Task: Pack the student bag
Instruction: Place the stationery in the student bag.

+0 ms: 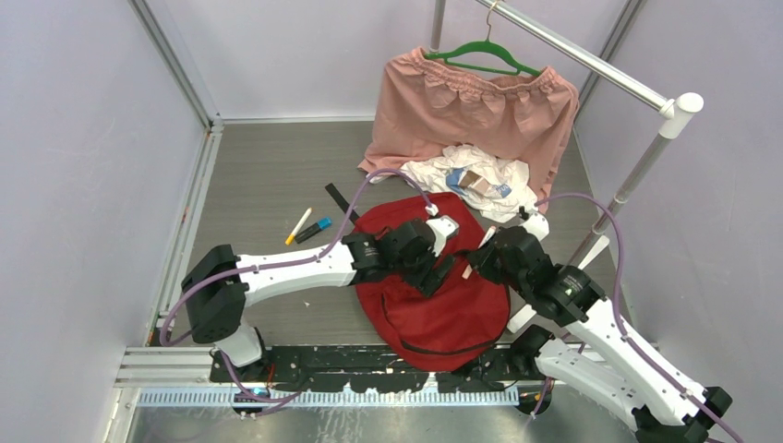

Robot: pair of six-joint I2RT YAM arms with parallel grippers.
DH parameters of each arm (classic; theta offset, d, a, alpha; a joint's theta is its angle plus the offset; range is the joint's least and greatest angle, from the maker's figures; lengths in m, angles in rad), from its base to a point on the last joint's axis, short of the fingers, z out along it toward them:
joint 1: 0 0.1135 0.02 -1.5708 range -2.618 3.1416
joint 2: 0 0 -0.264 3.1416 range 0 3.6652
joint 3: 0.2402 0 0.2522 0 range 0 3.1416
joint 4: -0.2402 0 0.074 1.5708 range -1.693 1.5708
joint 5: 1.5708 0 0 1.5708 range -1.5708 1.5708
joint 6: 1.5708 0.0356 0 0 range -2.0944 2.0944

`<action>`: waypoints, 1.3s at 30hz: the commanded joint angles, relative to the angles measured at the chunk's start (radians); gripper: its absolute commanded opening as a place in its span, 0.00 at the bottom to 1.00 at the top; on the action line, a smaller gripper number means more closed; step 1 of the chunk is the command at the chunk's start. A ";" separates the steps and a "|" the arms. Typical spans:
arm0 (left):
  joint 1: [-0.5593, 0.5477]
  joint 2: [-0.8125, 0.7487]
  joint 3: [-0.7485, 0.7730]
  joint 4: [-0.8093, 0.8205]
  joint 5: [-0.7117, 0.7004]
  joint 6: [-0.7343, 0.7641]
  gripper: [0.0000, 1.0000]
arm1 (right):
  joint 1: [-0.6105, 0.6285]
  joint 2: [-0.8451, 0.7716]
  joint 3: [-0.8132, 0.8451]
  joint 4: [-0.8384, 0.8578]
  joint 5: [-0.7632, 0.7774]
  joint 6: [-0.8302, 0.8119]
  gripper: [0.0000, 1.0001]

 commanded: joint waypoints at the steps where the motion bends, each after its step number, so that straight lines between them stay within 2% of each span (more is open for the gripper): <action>1: -0.013 -0.009 0.008 -0.008 -0.059 0.040 0.71 | -0.034 -0.003 0.071 0.060 0.019 0.009 0.01; 6: -0.018 0.043 0.057 -0.012 -0.200 0.072 0.67 | -0.050 -0.044 0.072 0.045 0.027 0.026 0.01; 12: -0.040 0.102 0.071 0.052 -0.291 0.098 0.73 | -0.055 -0.101 0.067 -0.018 0.059 0.049 0.01; 14: -0.051 0.126 0.079 0.054 -0.360 0.109 0.72 | -0.055 -0.115 0.065 -0.032 0.067 0.054 0.01; 17: -0.062 0.157 0.100 0.034 -0.459 0.117 0.60 | -0.056 -0.129 0.059 -0.034 0.063 0.056 0.01; 20: -0.061 0.162 0.121 0.018 -0.545 0.111 0.32 | -0.055 -0.123 0.040 -0.021 0.026 0.062 0.01; 24: -0.061 0.172 0.166 -0.029 -0.630 0.104 0.04 | -0.056 -0.098 -0.009 0.045 -0.081 0.057 0.01; 25: -0.060 0.176 0.180 -0.049 -0.638 0.105 0.00 | -0.057 -0.086 -0.018 0.064 -0.115 0.047 0.01; 30: -0.057 0.136 0.212 -0.108 -0.627 0.075 0.00 | -0.055 -0.009 -0.023 0.089 -0.250 -0.023 0.01; 34: -0.038 0.057 0.191 -0.073 -0.500 0.036 0.00 | -0.055 0.008 -0.029 0.107 -0.286 -0.051 0.01; 39: -0.008 0.024 0.232 -0.108 -0.363 -0.015 0.00 | -0.057 0.043 -0.055 0.181 -0.379 -0.023 0.01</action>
